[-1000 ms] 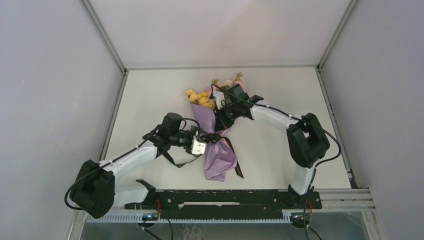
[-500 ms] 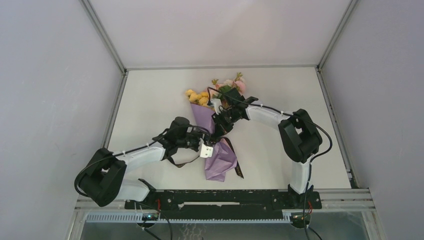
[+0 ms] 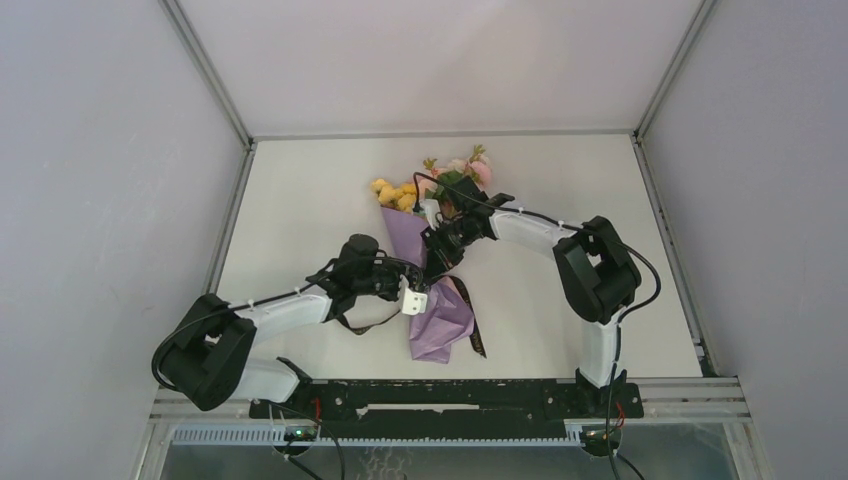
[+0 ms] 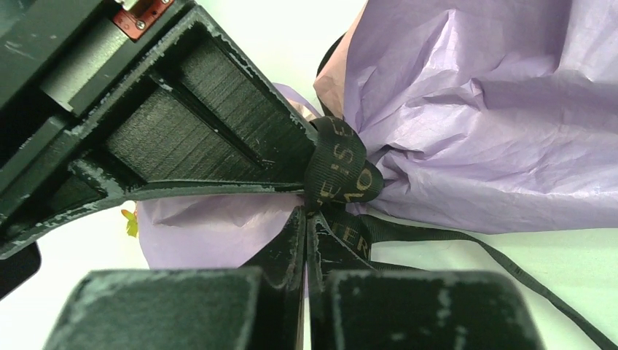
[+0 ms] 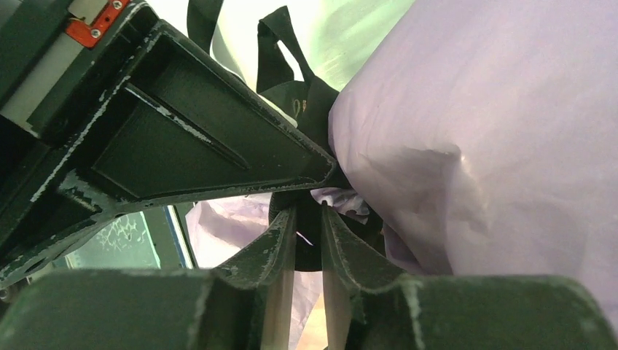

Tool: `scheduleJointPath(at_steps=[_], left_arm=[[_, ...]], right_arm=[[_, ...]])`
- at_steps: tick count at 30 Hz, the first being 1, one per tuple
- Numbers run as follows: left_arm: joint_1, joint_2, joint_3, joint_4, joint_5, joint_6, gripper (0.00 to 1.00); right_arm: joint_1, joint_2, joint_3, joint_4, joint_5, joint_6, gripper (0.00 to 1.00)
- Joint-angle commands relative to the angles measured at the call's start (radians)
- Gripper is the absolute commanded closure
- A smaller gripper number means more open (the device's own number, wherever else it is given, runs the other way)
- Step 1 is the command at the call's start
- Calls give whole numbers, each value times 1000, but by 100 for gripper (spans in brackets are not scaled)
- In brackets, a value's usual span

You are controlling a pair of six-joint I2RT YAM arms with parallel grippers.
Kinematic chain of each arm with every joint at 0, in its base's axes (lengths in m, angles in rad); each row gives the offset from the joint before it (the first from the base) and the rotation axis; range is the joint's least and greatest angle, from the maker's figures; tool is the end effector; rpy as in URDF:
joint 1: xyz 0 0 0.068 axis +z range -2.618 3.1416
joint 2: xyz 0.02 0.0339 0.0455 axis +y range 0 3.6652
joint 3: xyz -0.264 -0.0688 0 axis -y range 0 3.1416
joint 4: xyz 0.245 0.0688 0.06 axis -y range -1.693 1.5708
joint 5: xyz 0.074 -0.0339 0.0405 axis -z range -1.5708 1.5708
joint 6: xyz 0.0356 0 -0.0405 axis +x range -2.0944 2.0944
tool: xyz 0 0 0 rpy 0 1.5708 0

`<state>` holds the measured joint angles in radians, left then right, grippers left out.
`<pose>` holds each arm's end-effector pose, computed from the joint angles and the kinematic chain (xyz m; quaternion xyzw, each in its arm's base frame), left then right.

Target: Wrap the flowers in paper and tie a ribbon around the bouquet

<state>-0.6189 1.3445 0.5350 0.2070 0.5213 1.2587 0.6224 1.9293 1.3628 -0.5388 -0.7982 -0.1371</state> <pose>0.2012 -0.1651 0.1754 0.7609 0.4084 -0.0751 0.4986 0.3068 0.2515 0.1915 -0.4156 0.7995 0.4181 0.1154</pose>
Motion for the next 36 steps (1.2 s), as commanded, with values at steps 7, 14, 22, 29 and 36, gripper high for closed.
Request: scheduleJointPath(at_steps=[7, 14, 22, 29, 36], left_arm=[[-4, -4, -22, 21, 14, 39, 100], [-3, -39, -19, -64, 9, 113, 84], [2, -87, 23, -119, 6, 34, 76], [4, -91, 25, -126, 0, 41, 74], [6, -101, 31, -137, 11, 25, 99]], right_arm=[[11, 19, 31, 55, -41, 2, 63], [0, 2, 18, 56, 6, 8, 64], [-3, 2, 19, 72, -11, 13, 65], [5, 1, 18, 77, -42, 10, 63], [24, 7, 18, 98, -34, 24, 63]])
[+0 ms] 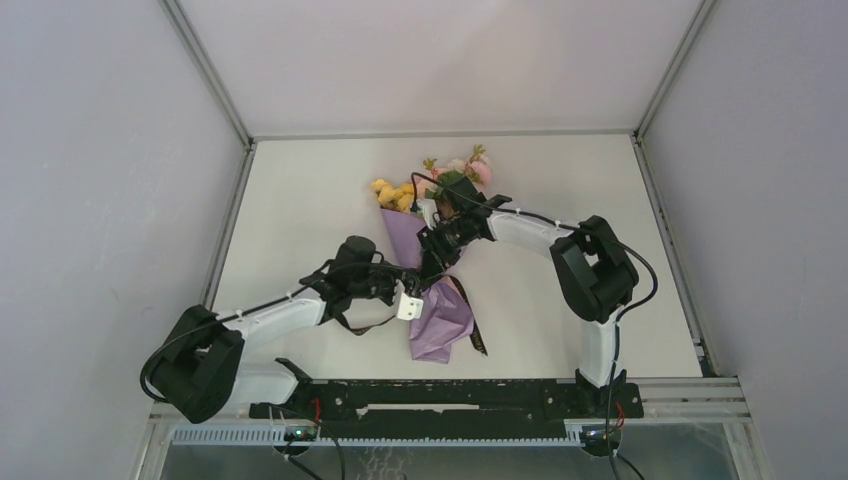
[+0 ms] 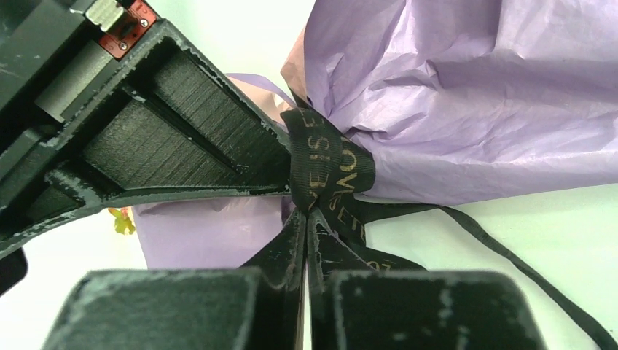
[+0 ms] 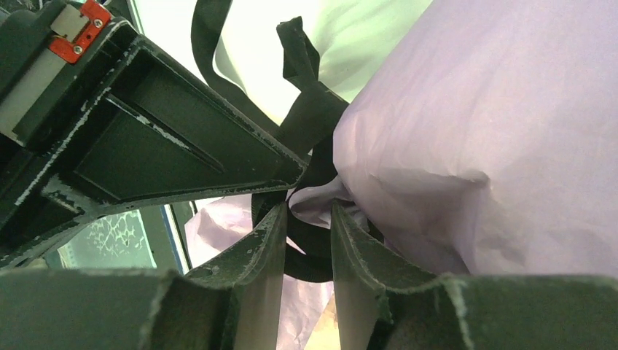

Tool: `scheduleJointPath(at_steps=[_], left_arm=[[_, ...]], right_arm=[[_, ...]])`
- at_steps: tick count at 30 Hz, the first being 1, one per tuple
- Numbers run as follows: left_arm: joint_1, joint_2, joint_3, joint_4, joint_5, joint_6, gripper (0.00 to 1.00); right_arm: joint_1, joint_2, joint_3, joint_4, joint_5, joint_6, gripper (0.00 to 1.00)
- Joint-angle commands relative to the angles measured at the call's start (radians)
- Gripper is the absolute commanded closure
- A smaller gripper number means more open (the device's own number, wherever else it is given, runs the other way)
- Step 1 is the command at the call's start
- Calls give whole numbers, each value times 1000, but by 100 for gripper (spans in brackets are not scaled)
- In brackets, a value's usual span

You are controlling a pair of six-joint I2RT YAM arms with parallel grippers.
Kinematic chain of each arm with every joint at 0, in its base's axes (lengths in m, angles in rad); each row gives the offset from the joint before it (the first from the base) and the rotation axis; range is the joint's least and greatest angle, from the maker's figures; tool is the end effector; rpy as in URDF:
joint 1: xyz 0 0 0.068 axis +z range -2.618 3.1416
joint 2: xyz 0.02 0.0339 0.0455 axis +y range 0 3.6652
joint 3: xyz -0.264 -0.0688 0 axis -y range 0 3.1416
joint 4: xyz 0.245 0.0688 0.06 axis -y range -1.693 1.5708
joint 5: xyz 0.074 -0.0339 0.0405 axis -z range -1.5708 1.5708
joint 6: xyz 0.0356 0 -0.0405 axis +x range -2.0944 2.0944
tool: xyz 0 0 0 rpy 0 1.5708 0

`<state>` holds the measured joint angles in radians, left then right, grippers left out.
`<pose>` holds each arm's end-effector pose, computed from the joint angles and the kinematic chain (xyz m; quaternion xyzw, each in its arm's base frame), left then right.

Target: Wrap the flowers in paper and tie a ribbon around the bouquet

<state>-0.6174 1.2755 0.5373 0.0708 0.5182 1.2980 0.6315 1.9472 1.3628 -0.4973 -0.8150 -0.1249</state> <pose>0.1913 -0.1575 0.1806 0.7756 0.4089 -0.0765 0.4747 0.3081 0.2575 0.1870 -0.4181 0.7924 0.4280 0.1188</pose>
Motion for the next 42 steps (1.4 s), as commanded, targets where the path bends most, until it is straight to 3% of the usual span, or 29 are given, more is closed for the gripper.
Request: scheduleJointPath(at_steps=[1, 19, 25, 31, 35, 42], left_arm=[[6, -35, 26, -4, 14, -13, 100], [8, -66, 10, -163, 89, 103, 100], [8, -48, 10, -194, 126, 162, 90], [8, -21, 0, -187, 114, 205, 88], [7, -38, 15, -201, 93, 200, 70], [21, -174, 87, -383, 136, 129, 57]], right_arm=[[18, -11, 18, 61, -15, 16, 63], [51, 36, 52, 45, -16, 39, 63], [41, 47, 64, 30, -27, 34, 63], [46, 50, 66, 27, -52, 30, 62], [43, 52, 70, 26, -55, 32, 62], [32, 57, 76, 24, -54, 35, 65]])
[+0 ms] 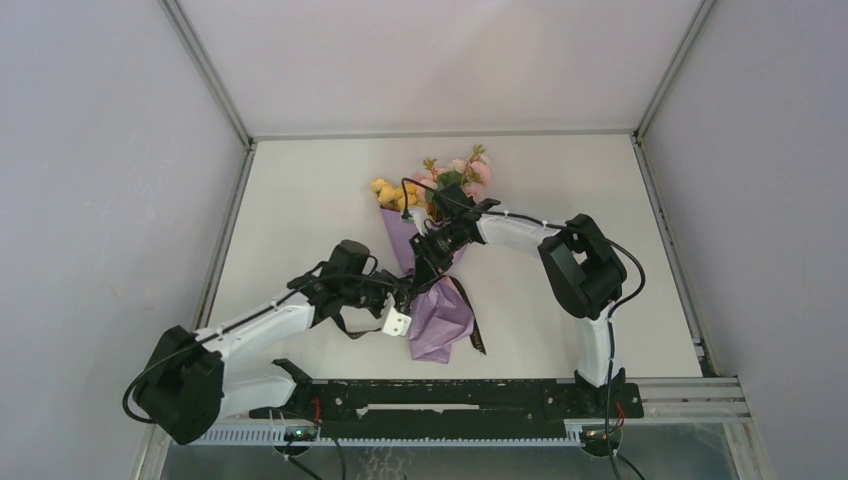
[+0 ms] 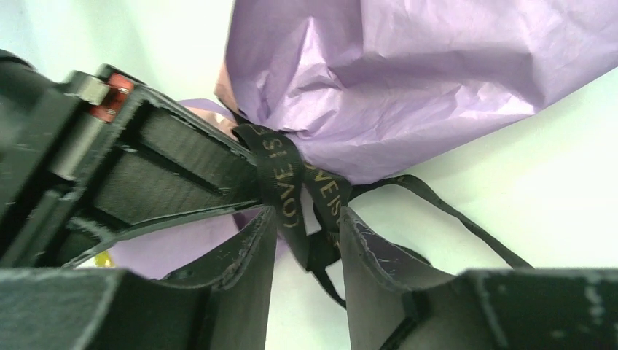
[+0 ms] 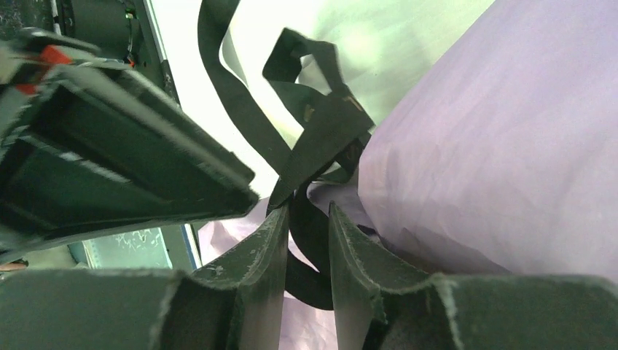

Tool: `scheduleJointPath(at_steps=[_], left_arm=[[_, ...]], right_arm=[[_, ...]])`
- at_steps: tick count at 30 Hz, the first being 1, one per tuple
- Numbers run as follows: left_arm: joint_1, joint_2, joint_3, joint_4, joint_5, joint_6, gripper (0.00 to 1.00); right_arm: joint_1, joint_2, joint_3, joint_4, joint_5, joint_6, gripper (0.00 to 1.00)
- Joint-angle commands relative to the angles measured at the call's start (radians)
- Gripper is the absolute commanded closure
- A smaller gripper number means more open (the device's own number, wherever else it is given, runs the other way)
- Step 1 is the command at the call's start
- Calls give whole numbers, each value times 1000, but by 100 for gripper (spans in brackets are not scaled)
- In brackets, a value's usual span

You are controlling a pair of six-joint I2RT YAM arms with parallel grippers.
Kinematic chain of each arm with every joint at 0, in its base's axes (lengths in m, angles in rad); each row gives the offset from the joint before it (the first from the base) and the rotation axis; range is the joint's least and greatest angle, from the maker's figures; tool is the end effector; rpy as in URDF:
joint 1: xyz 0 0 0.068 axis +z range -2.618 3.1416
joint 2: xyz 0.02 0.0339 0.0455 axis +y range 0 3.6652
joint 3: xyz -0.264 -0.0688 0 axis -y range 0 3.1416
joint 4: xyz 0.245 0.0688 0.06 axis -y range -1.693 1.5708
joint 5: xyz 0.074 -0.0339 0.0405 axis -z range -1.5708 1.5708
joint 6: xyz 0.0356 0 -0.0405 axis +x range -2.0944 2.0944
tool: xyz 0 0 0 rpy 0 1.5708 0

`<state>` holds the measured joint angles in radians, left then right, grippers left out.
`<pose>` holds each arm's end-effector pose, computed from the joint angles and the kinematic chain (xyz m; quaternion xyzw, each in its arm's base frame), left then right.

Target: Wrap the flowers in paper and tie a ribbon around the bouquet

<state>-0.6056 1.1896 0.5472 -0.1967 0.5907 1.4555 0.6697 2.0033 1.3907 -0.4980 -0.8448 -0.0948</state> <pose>0.1721 -0.1433 0.1827 0.8197 0.3702 -0.1065 0.4239 0.3041 0.2747 0.1739 -0.4180 0.7891 0.4417 0.0863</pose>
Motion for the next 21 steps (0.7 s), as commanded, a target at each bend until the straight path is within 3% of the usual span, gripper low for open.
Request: scheduleJointPath(at_steps=[1, 5, 8, 11, 13, 17, 21], left_arm=[[10, -101, 76, -146, 68, -22, 55], [9, -110, 68, -214, 102, -10, 57], [5, -87, 66, -278, 139, 40, 76], [-10, -52, 51, -306, 146, 139, 82], [-19, -24, 42, -262, 135, 151, 82], [-23, 22, 7, -12, 71, 29, 82], [-23, 81, -7, 31, 28, 80, 82]], right_arm=[[-7, 2, 50, 24, -27, 3, 66], [-8, 13, 61, 19, -43, -1, 66], [-6, 17, 65, 10, -51, -16, 67], [-6, 18, 64, 5, -65, -24, 67], [-5, 20, 63, 4, -71, -28, 67], [-1, 26, 69, -12, -67, -35, 67], [-3, 27, 65, 1, -68, -31, 67]])
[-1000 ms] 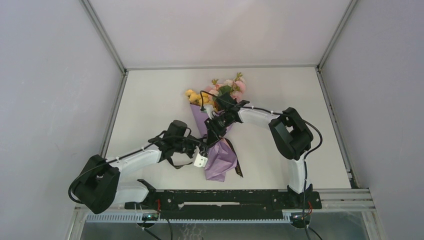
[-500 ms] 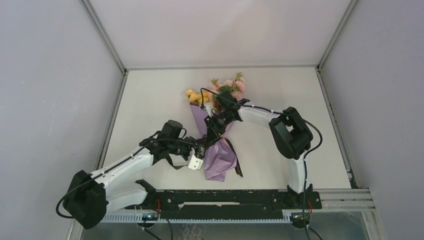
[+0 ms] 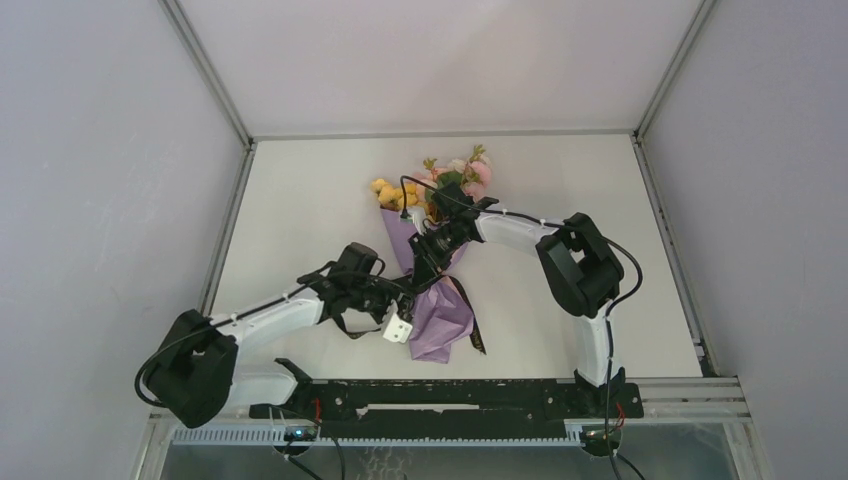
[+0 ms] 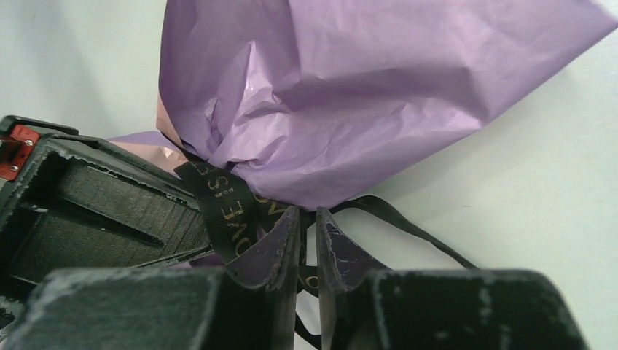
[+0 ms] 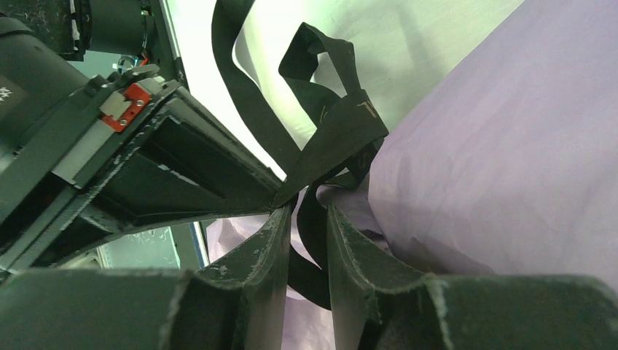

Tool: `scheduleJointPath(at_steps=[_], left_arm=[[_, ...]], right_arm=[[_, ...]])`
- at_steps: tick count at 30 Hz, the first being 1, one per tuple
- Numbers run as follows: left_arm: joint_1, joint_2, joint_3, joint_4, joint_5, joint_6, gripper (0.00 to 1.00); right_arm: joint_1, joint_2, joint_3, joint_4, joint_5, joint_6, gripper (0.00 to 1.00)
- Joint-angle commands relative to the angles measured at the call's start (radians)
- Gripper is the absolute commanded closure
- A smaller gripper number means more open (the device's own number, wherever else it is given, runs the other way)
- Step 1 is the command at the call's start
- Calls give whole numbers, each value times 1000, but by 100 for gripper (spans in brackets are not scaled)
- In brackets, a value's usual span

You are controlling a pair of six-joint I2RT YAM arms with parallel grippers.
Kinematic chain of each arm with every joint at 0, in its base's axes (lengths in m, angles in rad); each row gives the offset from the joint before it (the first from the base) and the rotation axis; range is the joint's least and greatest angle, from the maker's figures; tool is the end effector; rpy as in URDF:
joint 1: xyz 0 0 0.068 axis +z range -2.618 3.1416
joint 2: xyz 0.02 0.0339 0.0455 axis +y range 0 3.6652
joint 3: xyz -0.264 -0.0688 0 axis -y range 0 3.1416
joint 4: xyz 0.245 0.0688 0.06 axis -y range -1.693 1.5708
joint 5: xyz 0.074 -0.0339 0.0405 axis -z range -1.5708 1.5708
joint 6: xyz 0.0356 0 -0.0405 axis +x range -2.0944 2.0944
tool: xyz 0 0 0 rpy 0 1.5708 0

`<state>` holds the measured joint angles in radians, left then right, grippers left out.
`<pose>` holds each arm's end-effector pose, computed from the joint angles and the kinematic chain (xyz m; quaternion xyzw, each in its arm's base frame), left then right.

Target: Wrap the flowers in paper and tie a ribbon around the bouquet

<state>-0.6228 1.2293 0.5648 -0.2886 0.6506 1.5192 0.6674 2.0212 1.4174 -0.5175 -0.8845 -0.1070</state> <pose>0.1667 -0.1463 0.1750 0.8389 0.3474 -0.1496 0.3915 0.3070 0.2770 0.1745 -0.4210 0.7798 0.4566 0.0782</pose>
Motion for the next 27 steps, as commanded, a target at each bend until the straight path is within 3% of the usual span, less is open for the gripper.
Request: scheduleJointPath(at_steps=[1, 13, 27], left_arm=[[-6, 49, -31, 149, -35, 22, 82], [-5, 104, -55, 360, -146, -45, 85], [15, 91, -26, 364, -109, -125, 84]], right_arm=[[0, 13, 44, 16, -30, -19, 67], [5, 10, 36, -1, -47, -35, 67], [3, 8, 33, -8, -13, -34, 77]])
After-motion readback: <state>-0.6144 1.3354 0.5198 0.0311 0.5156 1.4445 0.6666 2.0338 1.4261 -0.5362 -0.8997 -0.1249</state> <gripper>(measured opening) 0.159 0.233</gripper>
